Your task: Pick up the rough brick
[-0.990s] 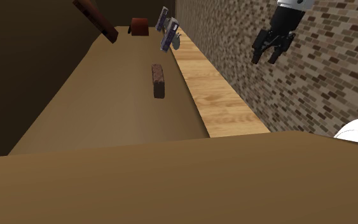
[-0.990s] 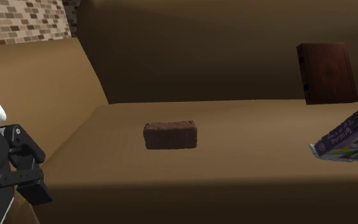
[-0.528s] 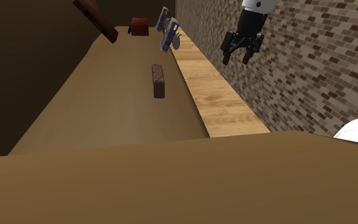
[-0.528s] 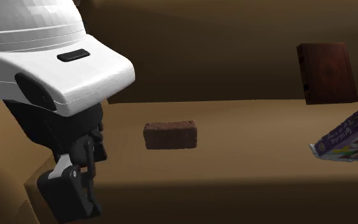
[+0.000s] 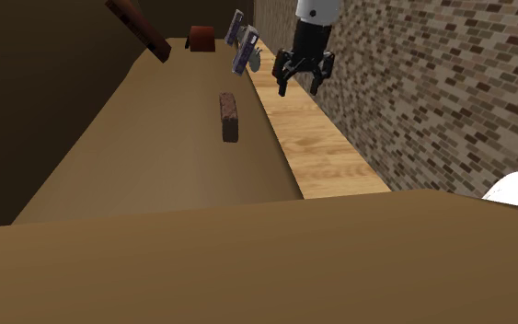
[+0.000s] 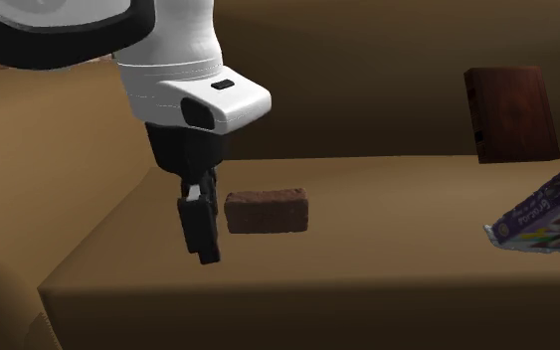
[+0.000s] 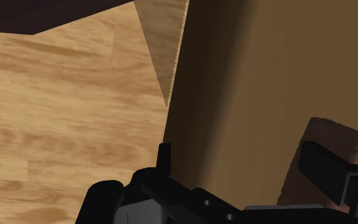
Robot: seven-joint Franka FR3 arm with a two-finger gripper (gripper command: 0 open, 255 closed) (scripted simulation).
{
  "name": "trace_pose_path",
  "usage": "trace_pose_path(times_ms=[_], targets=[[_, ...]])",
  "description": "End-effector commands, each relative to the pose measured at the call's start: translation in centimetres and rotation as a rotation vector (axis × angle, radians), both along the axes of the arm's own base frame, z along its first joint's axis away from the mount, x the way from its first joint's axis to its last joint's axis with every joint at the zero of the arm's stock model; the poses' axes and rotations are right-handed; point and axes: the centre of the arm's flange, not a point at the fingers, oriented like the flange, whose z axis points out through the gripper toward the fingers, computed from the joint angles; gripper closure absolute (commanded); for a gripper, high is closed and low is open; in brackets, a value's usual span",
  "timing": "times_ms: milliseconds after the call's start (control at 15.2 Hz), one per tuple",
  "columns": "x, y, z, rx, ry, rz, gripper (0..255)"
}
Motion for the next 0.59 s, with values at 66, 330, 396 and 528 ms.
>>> trace_pose_path(times_ms=[66, 330, 396, 528], targets=[[3.3, 2.5, -0.6, -0.009, 0.005, -0.018, 0], [7.5, 5.8, -1.7, -0.023, 0.012, -0.041, 0], [8.6, 6.6, -1.9, -0.026, 0.014, -0.046, 0], [10.7, 8.2, -2.5, -0.033, 0.017, -0.057, 0]])
